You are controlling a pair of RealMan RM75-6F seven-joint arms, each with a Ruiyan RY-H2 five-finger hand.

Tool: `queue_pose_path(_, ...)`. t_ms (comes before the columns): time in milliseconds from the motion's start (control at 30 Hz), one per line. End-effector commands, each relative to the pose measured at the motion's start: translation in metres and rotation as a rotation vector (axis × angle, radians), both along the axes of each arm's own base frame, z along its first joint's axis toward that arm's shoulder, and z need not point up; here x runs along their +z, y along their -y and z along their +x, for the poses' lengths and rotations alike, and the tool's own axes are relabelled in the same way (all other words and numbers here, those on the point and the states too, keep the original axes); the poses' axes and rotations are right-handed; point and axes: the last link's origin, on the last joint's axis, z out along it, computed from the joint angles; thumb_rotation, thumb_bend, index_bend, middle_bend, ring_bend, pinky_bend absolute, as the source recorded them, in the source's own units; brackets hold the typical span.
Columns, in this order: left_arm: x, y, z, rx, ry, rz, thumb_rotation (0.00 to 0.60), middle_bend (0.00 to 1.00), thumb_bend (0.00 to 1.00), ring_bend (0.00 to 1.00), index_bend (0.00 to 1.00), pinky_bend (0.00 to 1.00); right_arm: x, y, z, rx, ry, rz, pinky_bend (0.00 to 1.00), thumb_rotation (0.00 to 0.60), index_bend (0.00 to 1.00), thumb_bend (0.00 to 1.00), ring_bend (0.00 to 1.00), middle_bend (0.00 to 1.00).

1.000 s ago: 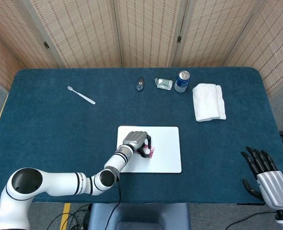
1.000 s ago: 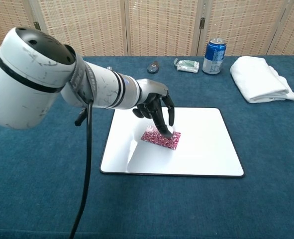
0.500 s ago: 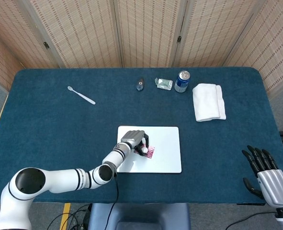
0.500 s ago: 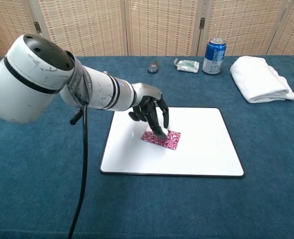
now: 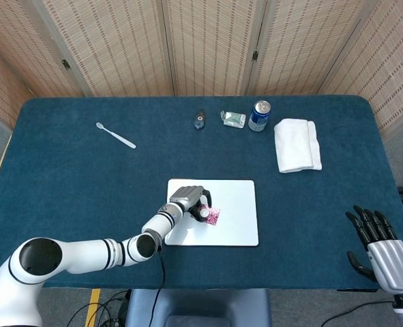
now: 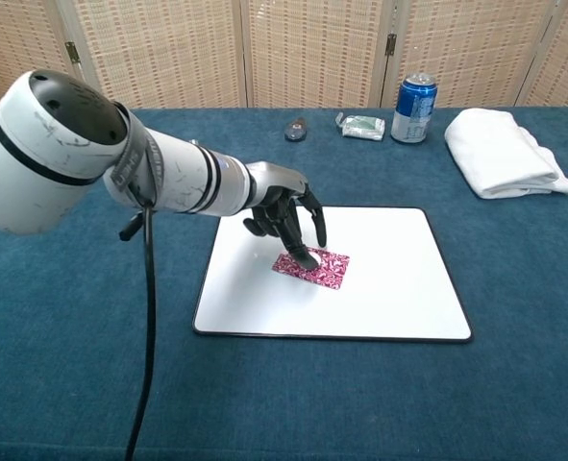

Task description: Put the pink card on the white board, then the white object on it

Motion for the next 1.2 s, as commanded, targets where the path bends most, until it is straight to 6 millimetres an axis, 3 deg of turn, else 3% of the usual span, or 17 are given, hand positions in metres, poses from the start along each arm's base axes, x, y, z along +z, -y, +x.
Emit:
queue_pose_path(33, 0.005, 0.002, 0.001, -0.005, 0.008, 0.008, 0.6, 1.0, 0.29, 1.0, 0.42, 1.0, 0.0, -0.002, 0.0, 0.006, -0.005, 0.0, 0.0, 0.6, 0.0, 0.3, 0.0, 0.0)
queue_pose_path(133, 0.019, 0.009, 0.001, -0.023, 0.024, 0.02, 0.6, 1.0, 0.29, 1.0, 0.4, 1.0, 0.0, -0.002, 0.0, 0.007, -0.004, -0.002, 0.0, 0.6, 0.0, 0.3, 0.0, 0.0)
queue_pose_path(233, 0.048, 0.025, 0.0, -0.058, 0.056, 0.023, 0.6, 1.0, 0.27, 1.0, 0.38, 1.0, -0.001, -0.004, 0.001, 0.013, -0.004, 0.005, 0.0, 0.6, 0.0, 0.3, 0.0, 0.0)
queue_pose_path(333, 0.091, 0.049, -0.011, -0.104, 0.081, 0.05, 0.6, 1.0, 0.25, 0.99, 0.31, 1.0, -0.003, -0.006, 0.002, 0.023, -0.007, 0.012, 0.0, 0.6, 0.0, 0.3, 0.0, 0.0)
queue_pose_path(400, 0.124, 0.069, -0.028, -0.131, 0.078, 0.081, 0.593, 0.98, 0.23, 0.91, 0.24, 0.99, -0.004, -0.007, 0.003, 0.029, -0.01, 0.014, 0.0, 0.6, 0.0, 0.3, 0.0, 0.0)
queue_pose_path(467, 0.153, 0.091, -0.05, -0.149, 0.05, 0.116, 0.574, 0.85, 0.22, 0.77, 0.15, 0.92, -0.006, -0.008, 0.004, 0.034, -0.016, 0.013, 0.0, 0.6, 0.0, 0.3, 0.0, 0.0)
queue_pose_path(567, 0.183, 0.118, -0.086, -0.155, -0.021, 0.168, 0.566, 0.5, 0.21, 0.42, 0.02, 0.67, -0.008, -0.007, 0.005, 0.035, -0.023, 0.008, 0.0, 0.6, 0.0, 0.3, 0.0, 0.0)
queue_pose_path(667, 0.211, 0.149, -0.136, -0.162, -0.129, 0.271, 0.572, 0.27, 0.21, 0.21, 0.0, 0.52, -0.012, -0.001, 0.003, 0.015, -0.032, 0.005, 0.0, 0.6, 0.0, 0.3, 0.0, 0.0)
queue_pose_path(800, 0.235, 0.18, -0.196, -0.202, -0.256, 0.486, 0.6, 0.12, 0.21, 0.08, 0.0, 0.37, -0.017, 0.006, 0.001, -0.013, -0.066, -0.011, 0.0, 0.6, 0.0, 0.3, 0.0, 0.0)
queue_pose_path(967, 0.25, 0.214, -0.255, -0.165, -0.312, 0.695, 0.6, 0.1, 0.21, 0.05, 0.0, 0.34, -0.023, 0.017, -0.001, -0.054, -0.127, -0.059, 0.0, 0.6, 0.0, 0.3, 0.0, 0.0)
queue_pose_path(1100, 0.258, 0.225, -0.285, -0.13, -0.316, 0.818, 0.6, 0.1, 0.21, 0.05, 0.0, 0.34, -0.028, 0.025, -0.002, -0.09, -0.14, -0.101, 0.0, 0.6, 0.0, 0.3, 0.0, 0.0)
queue_pose_path(1200, 0.263, 0.224, -0.291, -0.152, -0.324, 0.837, 0.6, 0.1, 0.21, 0.05, 0.0, 0.34, -0.03, 0.032, -0.002, -0.106, -0.159, -0.121, 0.0, 0.6, 0.0, 0.3, 0.0, 0.0)
